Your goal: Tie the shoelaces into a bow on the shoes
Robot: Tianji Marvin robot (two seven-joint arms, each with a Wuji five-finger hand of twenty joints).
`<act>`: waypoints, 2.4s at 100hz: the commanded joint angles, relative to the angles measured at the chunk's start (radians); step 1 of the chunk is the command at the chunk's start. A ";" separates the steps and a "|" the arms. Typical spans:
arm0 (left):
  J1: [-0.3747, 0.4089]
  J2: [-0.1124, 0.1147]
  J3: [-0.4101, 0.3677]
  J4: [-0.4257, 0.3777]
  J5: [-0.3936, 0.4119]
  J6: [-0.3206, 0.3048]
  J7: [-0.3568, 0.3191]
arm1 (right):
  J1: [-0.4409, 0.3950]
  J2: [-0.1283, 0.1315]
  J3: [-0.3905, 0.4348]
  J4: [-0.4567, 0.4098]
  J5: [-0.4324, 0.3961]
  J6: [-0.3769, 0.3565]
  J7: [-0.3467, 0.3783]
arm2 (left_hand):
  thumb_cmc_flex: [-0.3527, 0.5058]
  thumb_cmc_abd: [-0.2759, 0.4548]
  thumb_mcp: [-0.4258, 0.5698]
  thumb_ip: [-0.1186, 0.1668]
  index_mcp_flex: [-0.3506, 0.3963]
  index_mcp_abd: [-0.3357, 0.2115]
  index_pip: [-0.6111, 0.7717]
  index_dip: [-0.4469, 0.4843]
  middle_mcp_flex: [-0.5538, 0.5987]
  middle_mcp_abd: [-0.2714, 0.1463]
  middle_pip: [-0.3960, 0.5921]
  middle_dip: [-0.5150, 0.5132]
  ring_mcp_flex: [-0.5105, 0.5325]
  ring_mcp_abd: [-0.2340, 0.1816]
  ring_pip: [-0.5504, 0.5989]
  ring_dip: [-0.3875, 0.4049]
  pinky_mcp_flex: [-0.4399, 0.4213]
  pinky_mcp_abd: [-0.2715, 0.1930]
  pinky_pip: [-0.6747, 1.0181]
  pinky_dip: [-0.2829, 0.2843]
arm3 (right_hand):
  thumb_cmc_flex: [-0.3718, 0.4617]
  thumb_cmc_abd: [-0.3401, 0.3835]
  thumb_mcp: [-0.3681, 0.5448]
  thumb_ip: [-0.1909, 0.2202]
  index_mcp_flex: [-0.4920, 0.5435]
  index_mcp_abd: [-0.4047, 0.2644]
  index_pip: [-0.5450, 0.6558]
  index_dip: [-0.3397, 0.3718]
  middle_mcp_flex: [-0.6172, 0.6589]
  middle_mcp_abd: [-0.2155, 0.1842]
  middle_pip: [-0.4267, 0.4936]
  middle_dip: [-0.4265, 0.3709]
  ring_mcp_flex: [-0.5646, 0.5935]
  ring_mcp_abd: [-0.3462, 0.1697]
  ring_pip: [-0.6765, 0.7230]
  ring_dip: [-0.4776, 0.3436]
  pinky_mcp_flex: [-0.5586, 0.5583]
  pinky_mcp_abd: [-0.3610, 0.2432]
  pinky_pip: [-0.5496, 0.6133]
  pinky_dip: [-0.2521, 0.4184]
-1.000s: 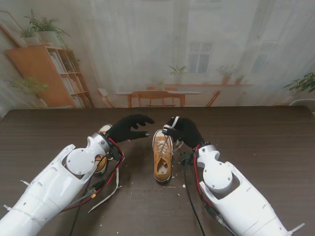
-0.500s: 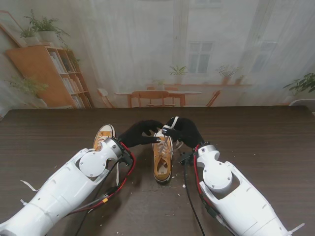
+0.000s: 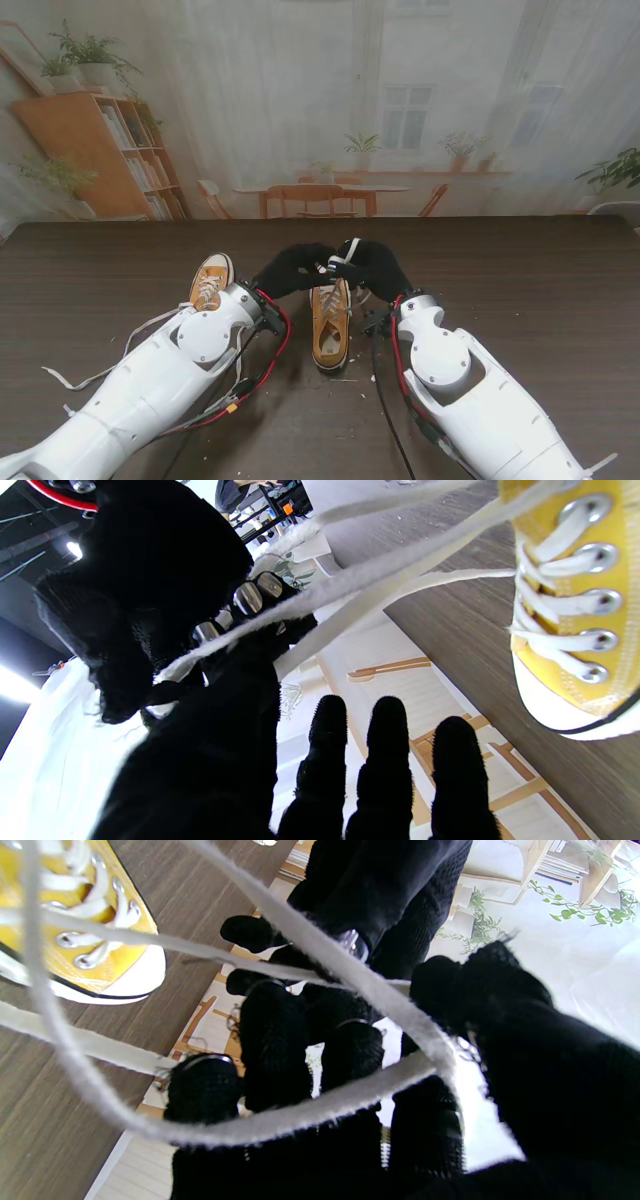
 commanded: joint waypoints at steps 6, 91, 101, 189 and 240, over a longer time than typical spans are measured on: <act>0.006 -0.006 -0.001 -0.017 -0.006 0.017 -0.019 | -0.001 0.002 -0.001 -0.005 0.001 0.002 0.011 | 0.080 0.080 -0.112 0.019 0.053 -0.108 0.059 -0.015 0.013 -0.024 0.021 0.029 0.006 0.001 0.017 0.022 -0.004 -0.014 0.034 -0.017 | 0.057 0.018 0.025 0.026 0.009 -0.055 0.048 -0.006 0.015 -0.004 -0.015 -0.004 0.036 0.007 -0.004 -0.003 0.011 0.012 -0.003 0.014; 0.205 0.058 -0.271 -0.335 0.271 0.196 0.094 | 0.043 -0.034 -0.030 0.019 0.042 0.052 -0.064 | 0.205 0.171 -0.269 0.060 -0.022 0.049 0.165 0.188 0.305 0.007 0.059 0.210 0.221 0.034 0.122 0.027 0.159 0.066 0.147 0.047 | 0.024 0.063 0.033 0.018 -0.046 0.026 0.045 -0.060 0.193 0.019 0.001 0.011 0.180 0.041 0.037 -0.007 0.149 0.076 0.057 0.008; 0.220 0.061 -0.284 -0.363 0.303 0.218 0.107 | 0.047 -0.040 -0.036 0.024 0.061 0.058 -0.069 | 0.202 0.165 -0.262 0.060 -0.016 0.057 0.164 0.186 0.321 0.010 0.067 0.220 0.237 0.032 0.133 0.026 0.173 0.071 0.153 0.051 | -0.001 0.083 0.034 0.012 -0.059 0.057 0.043 -0.067 0.203 0.020 0.012 0.018 0.192 0.047 0.043 -0.010 0.164 0.085 0.066 0.006; 0.480 0.103 -0.337 -0.643 0.381 0.313 0.033 | 0.051 -0.059 -0.034 0.024 0.052 0.094 -0.140 | 0.170 0.119 -0.191 0.072 0.035 0.082 0.090 0.127 0.364 0.021 0.089 0.260 0.259 0.051 0.169 0.016 0.193 0.077 0.178 0.073 | 0.066 0.014 0.065 0.020 -0.032 0.126 0.069 -0.085 0.247 -0.014 -0.056 -0.011 0.224 0.024 0.013 -0.027 0.265 0.095 0.069 -0.059; 0.477 0.106 -0.259 -0.610 0.367 0.320 0.013 | 0.040 -0.056 -0.033 0.000 0.037 0.095 -0.144 | -0.028 0.193 -0.205 0.080 -0.003 0.173 -0.258 -0.023 0.192 0.038 0.102 0.112 0.168 0.061 0.123 0.023 0.126 0.049 0.152 0.065 | 0.087 0.042 0.061 0.020 -0.056 0.104 0.089 -0.022 0.215 -0.023 -0.060 -0.024 0.225 0.022 0.001 -0.013 0.287 0.076 0.079 -0.066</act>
